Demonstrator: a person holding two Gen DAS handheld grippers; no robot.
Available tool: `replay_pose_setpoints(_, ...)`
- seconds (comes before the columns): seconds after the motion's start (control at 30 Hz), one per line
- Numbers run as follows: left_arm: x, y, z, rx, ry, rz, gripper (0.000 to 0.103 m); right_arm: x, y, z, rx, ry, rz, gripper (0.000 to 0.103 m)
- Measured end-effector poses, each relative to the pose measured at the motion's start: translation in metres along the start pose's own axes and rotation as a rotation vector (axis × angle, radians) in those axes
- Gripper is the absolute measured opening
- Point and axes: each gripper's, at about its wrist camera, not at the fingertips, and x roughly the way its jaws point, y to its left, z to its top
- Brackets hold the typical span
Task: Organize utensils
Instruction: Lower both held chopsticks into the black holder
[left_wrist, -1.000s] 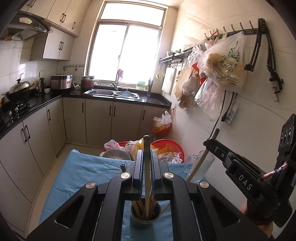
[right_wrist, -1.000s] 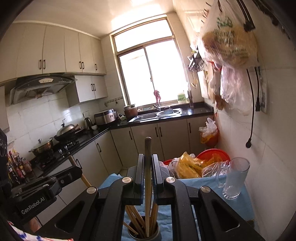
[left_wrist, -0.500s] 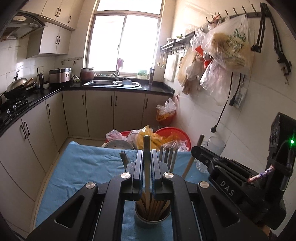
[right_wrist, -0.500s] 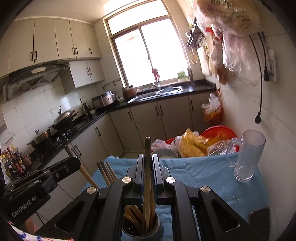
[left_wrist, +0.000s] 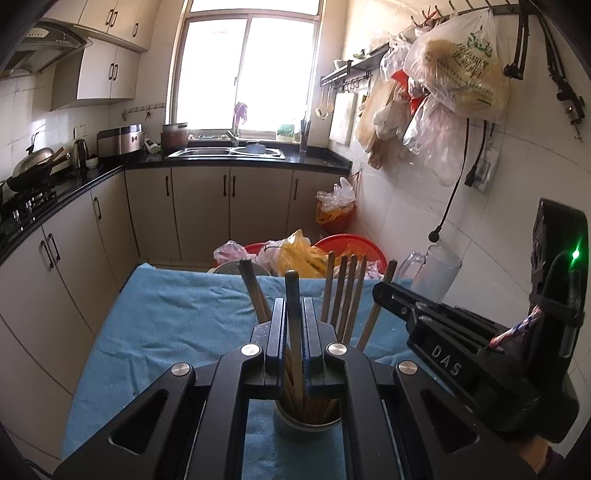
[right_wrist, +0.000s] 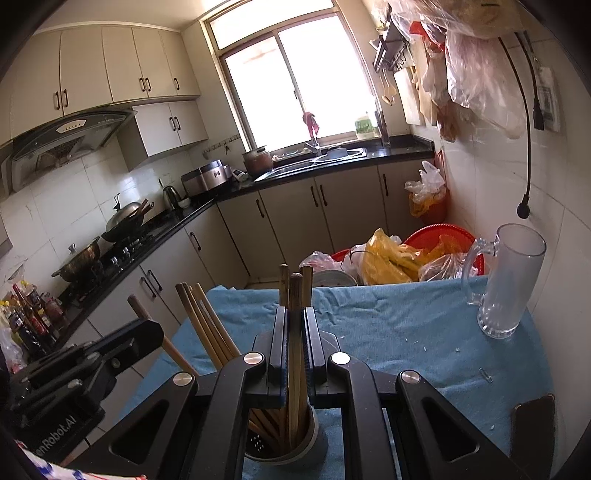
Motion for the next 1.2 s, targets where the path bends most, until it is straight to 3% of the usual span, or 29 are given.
replay_pose_setpoints(1.2, 0.0048, -0.0026, -0.0104, 0.048, -0.032, 0.072, 0.008, 0.0001, -0.003, -0.0015, -0.01, -0.001, -0.019, 0.008)
